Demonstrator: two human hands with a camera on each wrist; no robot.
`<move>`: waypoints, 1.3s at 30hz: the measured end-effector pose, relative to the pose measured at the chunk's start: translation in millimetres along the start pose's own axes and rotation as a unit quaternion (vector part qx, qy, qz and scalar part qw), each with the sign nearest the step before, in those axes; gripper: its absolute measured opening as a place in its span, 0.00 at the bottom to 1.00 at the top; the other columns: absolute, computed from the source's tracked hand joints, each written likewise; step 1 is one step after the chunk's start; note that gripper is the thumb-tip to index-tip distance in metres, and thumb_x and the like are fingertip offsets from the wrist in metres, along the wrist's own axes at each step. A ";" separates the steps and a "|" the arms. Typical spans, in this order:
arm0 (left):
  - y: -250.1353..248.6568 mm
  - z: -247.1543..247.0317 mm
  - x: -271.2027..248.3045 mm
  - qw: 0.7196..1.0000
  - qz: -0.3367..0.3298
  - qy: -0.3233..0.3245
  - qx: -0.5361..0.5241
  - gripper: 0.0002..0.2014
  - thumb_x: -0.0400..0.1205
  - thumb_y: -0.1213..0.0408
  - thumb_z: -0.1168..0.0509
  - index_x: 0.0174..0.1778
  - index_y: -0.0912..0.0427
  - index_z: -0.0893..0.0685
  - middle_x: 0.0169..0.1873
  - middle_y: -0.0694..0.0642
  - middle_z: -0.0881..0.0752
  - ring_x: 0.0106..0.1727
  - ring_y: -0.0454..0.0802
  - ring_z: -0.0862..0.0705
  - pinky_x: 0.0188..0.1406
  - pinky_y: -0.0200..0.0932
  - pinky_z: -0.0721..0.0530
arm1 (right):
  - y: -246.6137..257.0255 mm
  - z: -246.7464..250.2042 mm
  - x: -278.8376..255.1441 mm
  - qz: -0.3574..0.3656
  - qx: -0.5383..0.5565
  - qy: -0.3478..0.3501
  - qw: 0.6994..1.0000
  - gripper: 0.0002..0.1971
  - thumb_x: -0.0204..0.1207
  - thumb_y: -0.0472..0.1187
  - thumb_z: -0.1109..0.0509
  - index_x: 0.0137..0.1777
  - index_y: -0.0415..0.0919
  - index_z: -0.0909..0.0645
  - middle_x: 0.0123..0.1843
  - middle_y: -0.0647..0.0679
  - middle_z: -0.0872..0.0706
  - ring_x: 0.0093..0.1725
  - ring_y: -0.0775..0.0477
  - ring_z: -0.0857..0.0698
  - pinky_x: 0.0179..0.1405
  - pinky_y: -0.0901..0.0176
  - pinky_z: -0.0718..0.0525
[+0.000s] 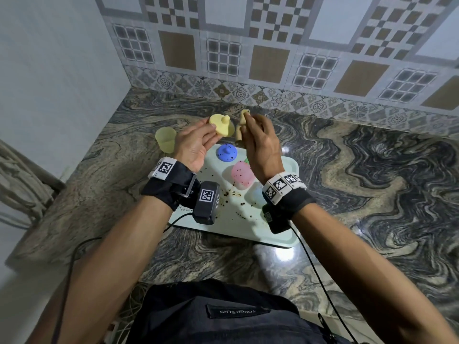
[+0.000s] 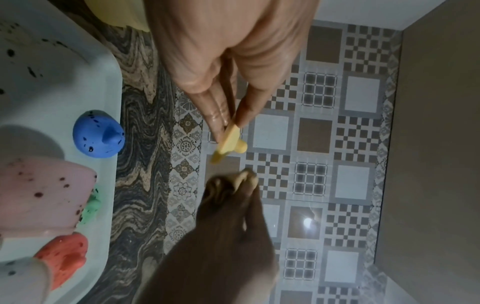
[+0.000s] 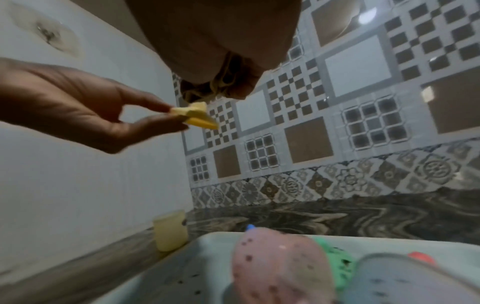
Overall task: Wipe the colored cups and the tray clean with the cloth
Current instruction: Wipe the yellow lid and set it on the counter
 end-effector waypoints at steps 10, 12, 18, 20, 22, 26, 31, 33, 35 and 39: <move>-8.4 5.9 3.2 0.997 0.029 0.041 0.061 0.18 0.86 0.78 0.44 0.73 0.70 0.26 0.52 0.57 0.14 0.50 0.47 0.13 0.47 0.36 0.12 | -10.7 1.7 8.2 -0.094 0.030 0.014 0.995 0.15 0.88 0.40 0.36 0.65 0.35 0.13 0.57 0.41 0.13 0.51 0.47 0.15 0.53 0.67 0.23; -9.2 3.6 2.5 0.996 0.024 0.051 0.075 0.18 0.86 0.78 0.43 0.72 0.71 0.25 0.56 0.60 0.14 0.52 0.49 0.13 0.47 0.36 0.11 | 5.8 -4.9 11.0 -0.074 0.054 0.032 0.995 0.16 0.88 0.41 0.37 0.69 0.37 0.15 0.59 0.42 0.13 0.52 0.53 0.17 0.53 0.71 0.26; -20.0 4.0 -0.2 0.983 -0.041 0.056 0.168 0.13 0.81 0.80 0.36 0.61 0.72 0.16 0.46 0.60 0.09 0.45 0.49 0.09 0.46 0.37 0.13 | 31.9 -23.1 14.6 0.002 0.086 0.051 0.995 0.17 0.88 0.41 0.37 0.70 0.34 0.16 0.61 0.38 0.15 0.48 0.46 0.12 0.54 0.58 0.13; -23.6 7.5 0.9 0.980 -0.058 0.048 0.186 0.13 0.79 0.78 0.32 0.59 0.70 0.15 0.45 0.60 0.09 0.45 0.50 0.09 0.46 0.38 0.13 | 34.8 -28.0 14.8 0.014 0.086 0.049 0.995 0.19 0.88 0.43 0.39 0.71 0.33 0.17 0.60 0.38 0.17 0.45 0.42 0.12 0.49 0.46 0.12; -30.0 15.7 4.2 0.971 -0.081 0.032 0.222 0.12 0.77 0.73 0.27 0.57 0.67 0.12 0.44 0.58 0.08 0.45 0.50 0.09 0.47 0.40 0.12 | 38.8 -31.2 14.8 0.029 0.084 0.045 0.995 0.18 0.89 0.42 0.39 0.70 0.32 0.18 0.59 0.37 0.17 0.42 0.42 0.12 0.44 0.45 0.12; -45.9 27.7 8.2 0.937 -0.150 0.006 0.316 0.11 0.73 0.68 0.22 0.51 0.59 0.09 0.43 0.54 0.08 0.47 0.47 0.09 0.53 0.40 0.12 | 44.3 -37.3 13.1 0.034 0.065 0.059 0.996 0.16 0.87 0.39 0.35 0.69 0.31 0.17 0.60 0.36 0.16 0.42 0.44 0.13 0.45 0.51 0.13; -74.0 79.3 26.2 0.878 -0.229 -0.120 0.402 0.12 0.73 0.61 0.22 0.52 0.56 0.08 0.43 0.51 0.08 0.42 0.41 0.10 0.44 0.32 0.15 | 42.8 -45.4 9.1 0.024 0.036 0.095 0.995 0.14 0.85 0.33 0.34 0.67 0.29 0.16 0.62 0.31 0.17 0.48 0.37 0.12 0.53 0.82 0.28; -82.0 110.5 39.8 0.865 -0.236 -0.181 0.404 0.13 0.74 0.61 0.23 0.54 0.59 0.08 0.46 0.55 0.08 0.44 0.46 0.10 0.43 0.31 0.17 | 42.2 -45.8 9.3 0.031 0.029 0.095 0.995 0.13 0.85 0.32 0.34 0.66 0.28 0.15 0.62 0.30 0.16 0.49 0.36 0.12 0.54 0.87 0.33; -85.0 129.2 52.7 0.852 -0.237 -0.214 0.415 0.14 0.75 0.62 0.23 0.55 0.61 0.09 0.48 0.57 0.08 0.46 0.48 0.11 0.43 0.29 0.18 | 41.3 -46.8 8.9 0.036 0.029 0.096 0.994 0.13 0.85 0.32 0.34 0.66 0.28 0.15 0.62 0.30 0.16 0.48 0.36 0.12 0.52 0.92 0.35; -79.7 141.8 77.5 0.853 -0.217 -0.229 0.415 0.15 0.77 0.64 0.25 0.58 0.65 0.10 0.48 0.57 0.10 0.47 0.49 0.13 0.43 0.29 0.20 | 35.0 -52.9 7.7 0.036 0.015 0.099 0.994 0.14 0.86 0.34 0.34 0.67 0.30 0.15 0.63 0.31 0.16 0.53 0.35 0.12 0.56 0.82 0.30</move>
Point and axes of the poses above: each hand's wrist, its own x-axis towards the middle knuckle, its own z-axis out of the back of the hand, y = z × x, the point moved 10 cm from there along x, towards the middle knuckle
